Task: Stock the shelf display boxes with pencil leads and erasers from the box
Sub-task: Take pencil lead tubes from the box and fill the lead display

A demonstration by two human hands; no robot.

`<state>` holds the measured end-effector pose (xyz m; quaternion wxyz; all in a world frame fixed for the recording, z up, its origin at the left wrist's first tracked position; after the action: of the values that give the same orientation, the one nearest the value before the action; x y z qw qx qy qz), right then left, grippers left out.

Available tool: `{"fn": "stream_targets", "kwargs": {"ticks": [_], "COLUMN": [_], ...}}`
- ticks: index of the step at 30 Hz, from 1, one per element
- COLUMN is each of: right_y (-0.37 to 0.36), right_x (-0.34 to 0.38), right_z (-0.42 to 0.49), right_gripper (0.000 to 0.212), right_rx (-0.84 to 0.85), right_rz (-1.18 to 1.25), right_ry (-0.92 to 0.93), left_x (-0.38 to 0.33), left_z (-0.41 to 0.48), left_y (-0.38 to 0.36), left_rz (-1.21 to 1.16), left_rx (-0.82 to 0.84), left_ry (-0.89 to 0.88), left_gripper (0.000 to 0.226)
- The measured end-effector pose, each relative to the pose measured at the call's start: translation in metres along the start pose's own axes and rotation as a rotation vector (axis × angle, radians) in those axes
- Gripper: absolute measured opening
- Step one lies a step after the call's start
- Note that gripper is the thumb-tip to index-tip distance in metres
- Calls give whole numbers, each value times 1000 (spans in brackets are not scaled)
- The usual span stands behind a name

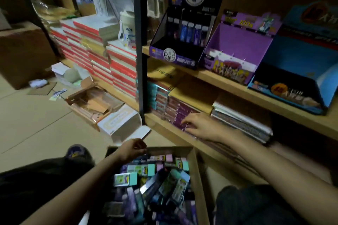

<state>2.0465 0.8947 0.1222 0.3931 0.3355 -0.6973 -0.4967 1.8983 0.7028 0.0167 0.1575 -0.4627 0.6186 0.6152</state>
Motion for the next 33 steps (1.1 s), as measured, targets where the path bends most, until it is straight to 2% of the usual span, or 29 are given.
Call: {"fn": "stream_targets", "kwargs": {"ticks": [8, 11, 13, 15, 17, 21, 23, 27, 30, 33], "right_y": [-173, -224, -252, -275, -294, -320, -326, -328, -328, -328], "right_x": [-36, -42, -42, -37, -31, -18, -11, -8, -5, 4], "right_z": [-27, -39, -47, -54, -62, -78, -84, -86, -81, -73], "right_gripper": [28, 23, 24, 37, 53, 47, 45, 62, 61, 56], "right_rx": [408, 529, 586, 606, 576, 492, 507, 528, 534, 547], "right_rz": [6, 17, 82, 177, 204, 300, 407, 496, 550, 573], "right_ry": [-253, -303, -401, -507, -580, -640, -636, -630, -608, -525], "left_x": [80, 98, 107, 115, 120, 124, 122, 121, 118, 113], "left_z": [-45, -64, -79, -90, -95, -88, -85, -84, -87, -87], "left_y": [-120, -140, -148, -156, -167, -185, -192, -199, -198, -190], "left_rz": [-144, 46, 188, 190, 133, 138, 181, 244, 273, 38], "left_rx": [-72, -134, -259, -335, -253, 8, 63, 90, -7, -305], "left_ry": [202, 253, 329, 478, 579, 578, 563, 540, 479, 452], "left_gripper": [28, 38, 43, 57, 74, 81, 81, 80, 71, 39]}}
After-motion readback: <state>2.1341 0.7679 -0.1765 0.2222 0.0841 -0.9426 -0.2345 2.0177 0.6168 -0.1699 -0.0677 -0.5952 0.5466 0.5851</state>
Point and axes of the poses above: each hand's wrist, its own z-axis towards the middle knuckle, its own y-axis out of the back of the hand, x = y × z, the point moved 2 cm from there along z, towards the middle knuckle, and after that the axes turned 14 degrees about -y, right-handed, at the moved point
